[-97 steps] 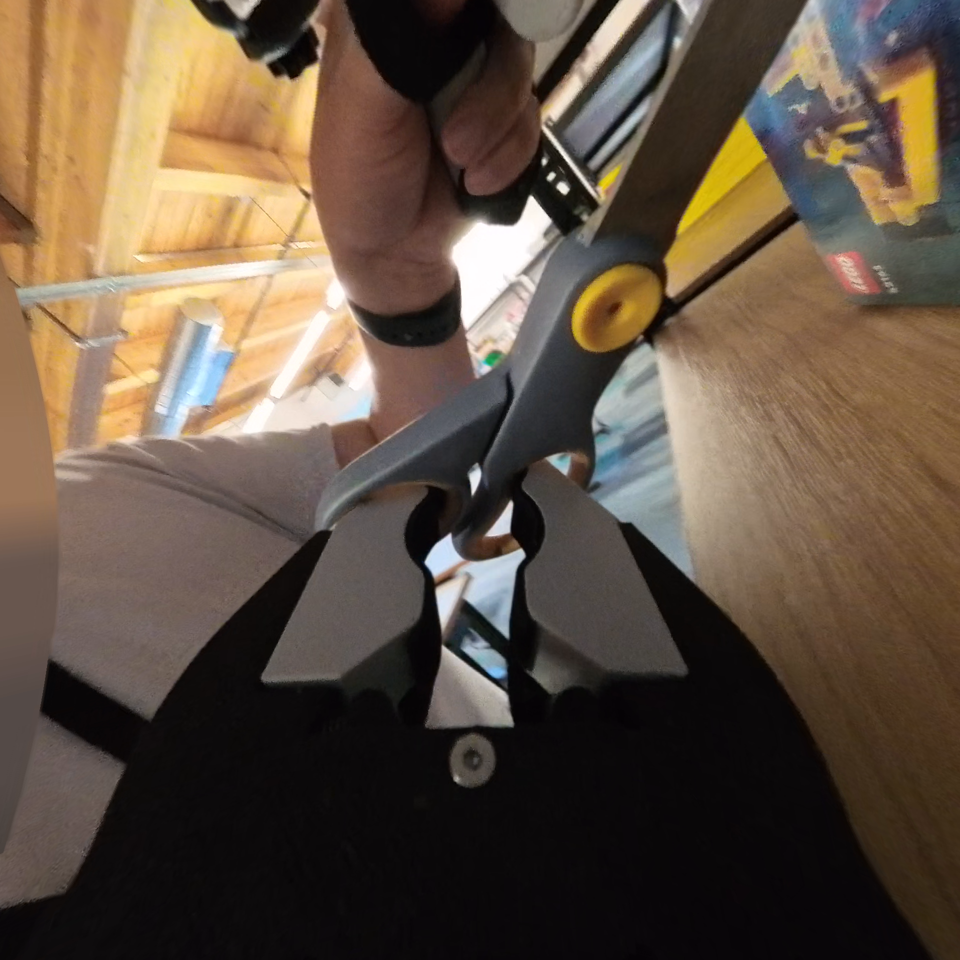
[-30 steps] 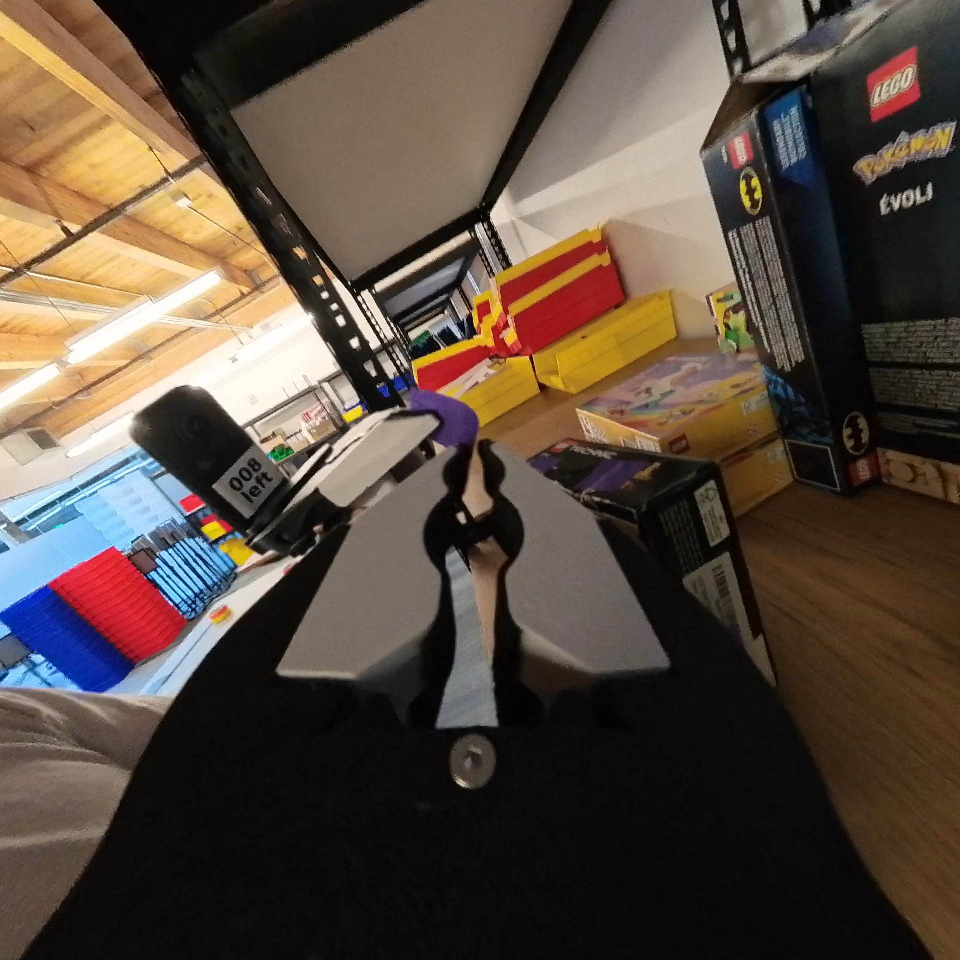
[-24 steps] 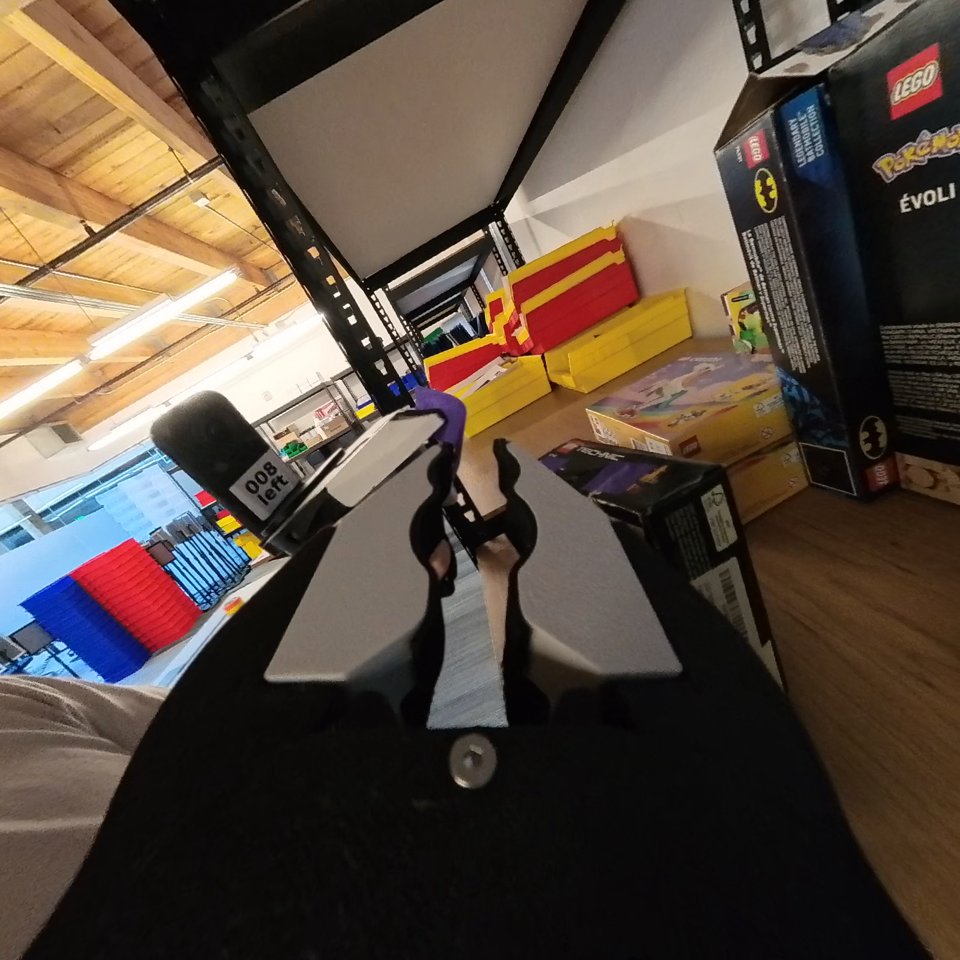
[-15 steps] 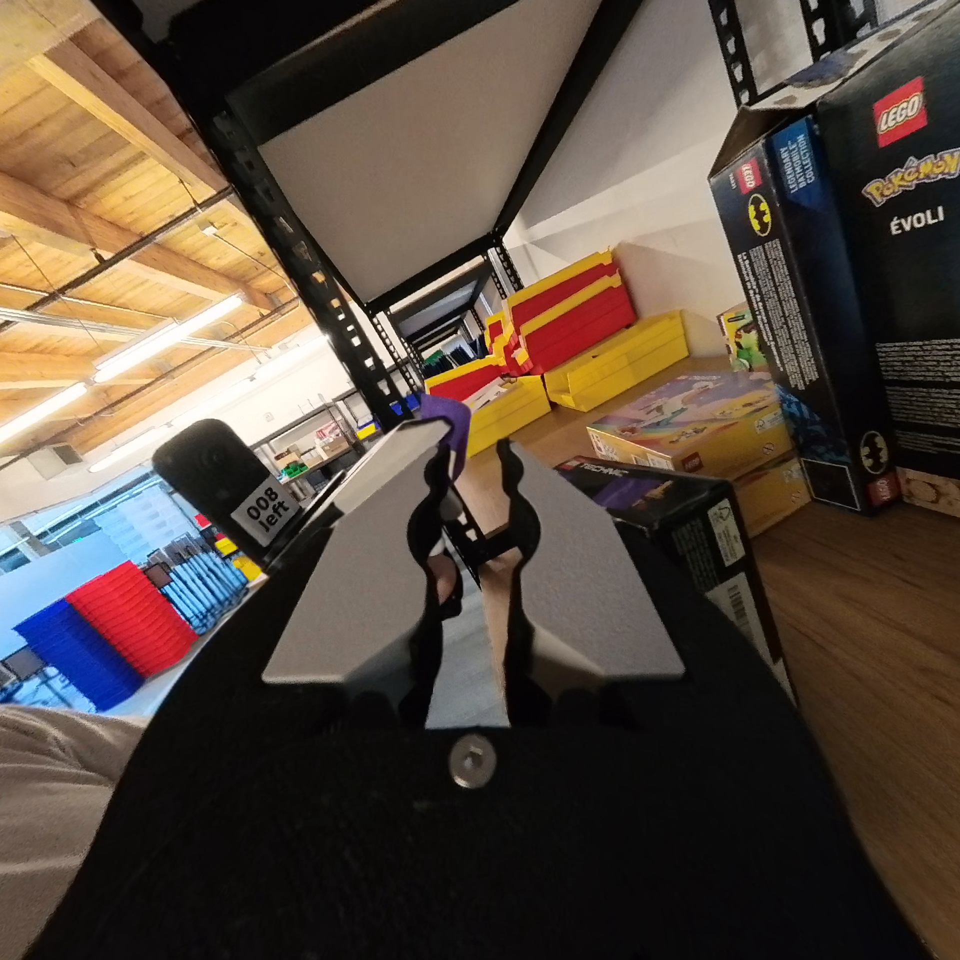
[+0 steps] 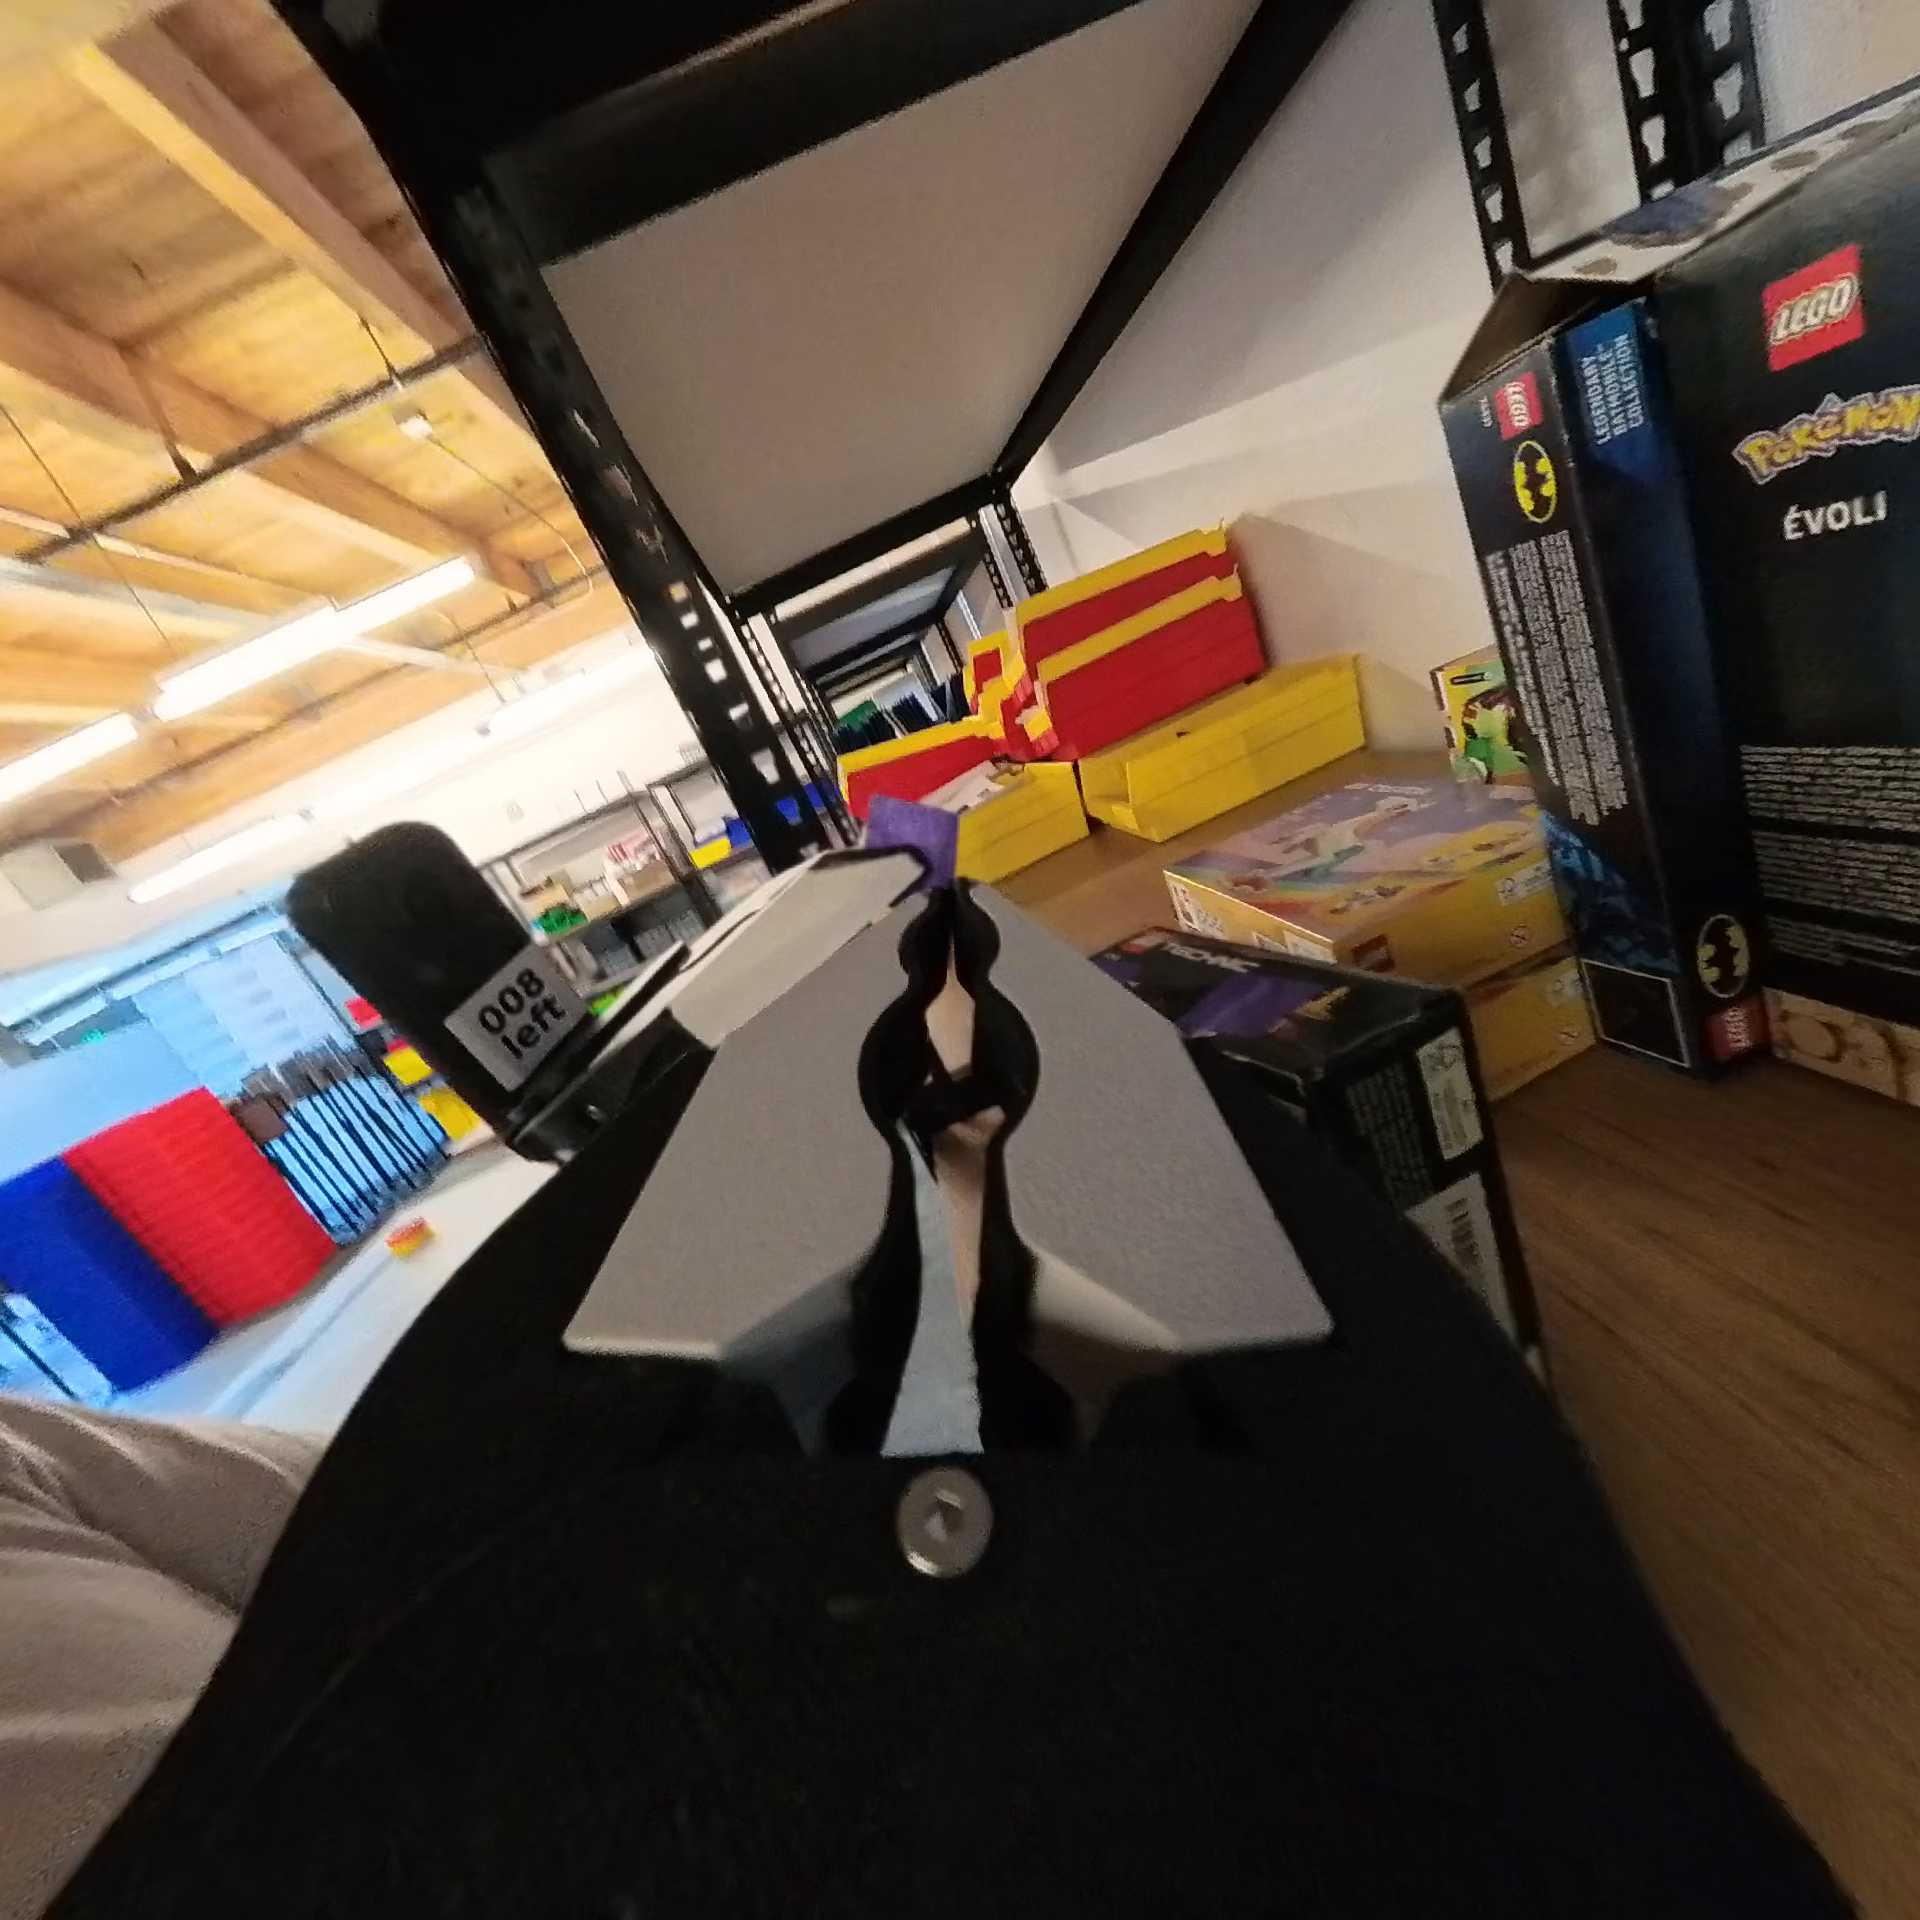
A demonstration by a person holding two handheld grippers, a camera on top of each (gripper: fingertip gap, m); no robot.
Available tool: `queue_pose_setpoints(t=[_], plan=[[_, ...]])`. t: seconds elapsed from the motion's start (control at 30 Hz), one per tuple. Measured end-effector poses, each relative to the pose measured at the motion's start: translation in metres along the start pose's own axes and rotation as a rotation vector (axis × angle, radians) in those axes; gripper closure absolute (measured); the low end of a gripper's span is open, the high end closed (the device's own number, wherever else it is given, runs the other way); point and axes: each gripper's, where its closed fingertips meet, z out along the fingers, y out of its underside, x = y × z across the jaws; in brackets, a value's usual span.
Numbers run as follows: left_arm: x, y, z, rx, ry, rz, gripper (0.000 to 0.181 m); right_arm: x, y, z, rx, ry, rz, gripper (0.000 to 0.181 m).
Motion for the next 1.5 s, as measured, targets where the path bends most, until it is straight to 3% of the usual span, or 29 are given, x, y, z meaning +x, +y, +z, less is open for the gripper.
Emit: queue_pose_setpoints(t=[0.1,0.17,0.2,0.3,0.43,0.6,0.7,0.8,0.9,1.0,1.2,1.5], plan=[[0.010,0.001,-0.003,-0.004,0.093,-0.017,0.169,-0.002,-0.007,-0.005,-0.128,0.002,-0.113,0.181],[0.011,0.002,-0.006,-0.036,0.130,-0.035,0.119,0.003,-0.023,-0.010,-0.209,0.082,-0.254,0.181],[0.008,0.002,-0.010,-0.050,0.141,-0.027,0.116,0.008,-0.032,-0.014,-0.253,0.141,-0.345,0.181],[0.007,0.003,-0.019,-0.076,0.236,0.034,0.120,0.019,-0.033,-0.027,-0.530,0.231,-0.524,0.181],[-0.002,0.057,-0.006,-0.378,0.283,0.332,0.125,0.032,-0.002,-0.036,-0.927,0.241,-0.747,0.181],[-0.009,0.082,0.005,-0.461,0.342,0.498,0.144,0.046,0.026,-0.032,-1.192,0.270,-1.024,0.181],[-0.011,0.083,0.004,-0.472,0.372,0.533,0.152,0.046,0.034,-0.027,-1.236,0.254,-1.080,0.181],[-0.019,0.084,0.004,-0.491,0.379,0.525,0.148,0.048,0.037,-0.019,-1.238,0.251,-1.135,0.181],[-0.027,0.078,0.003,-0.471,0.375,0.473,0.135,0.049,0.043,-0.014,-1.251,0.249,-1.164,0.181],[-0.016,0.071,-0.004,-0.441,0.470,0.310,0.105,0.051,0.046,-0.010,-1.248,0.264,-1.207,0.181],[-0.017,0.077,0.001,-0.430,0.459,0.211,0.100,0.056,0.047,-0.006,-1.245,0.305,-1.285,0.181],[-0.021,0.086,0.014,-0.478,0.374,0.354,0.107,0.057,0.046,0.000,-1.233,0.337,-1.349,0.181]])
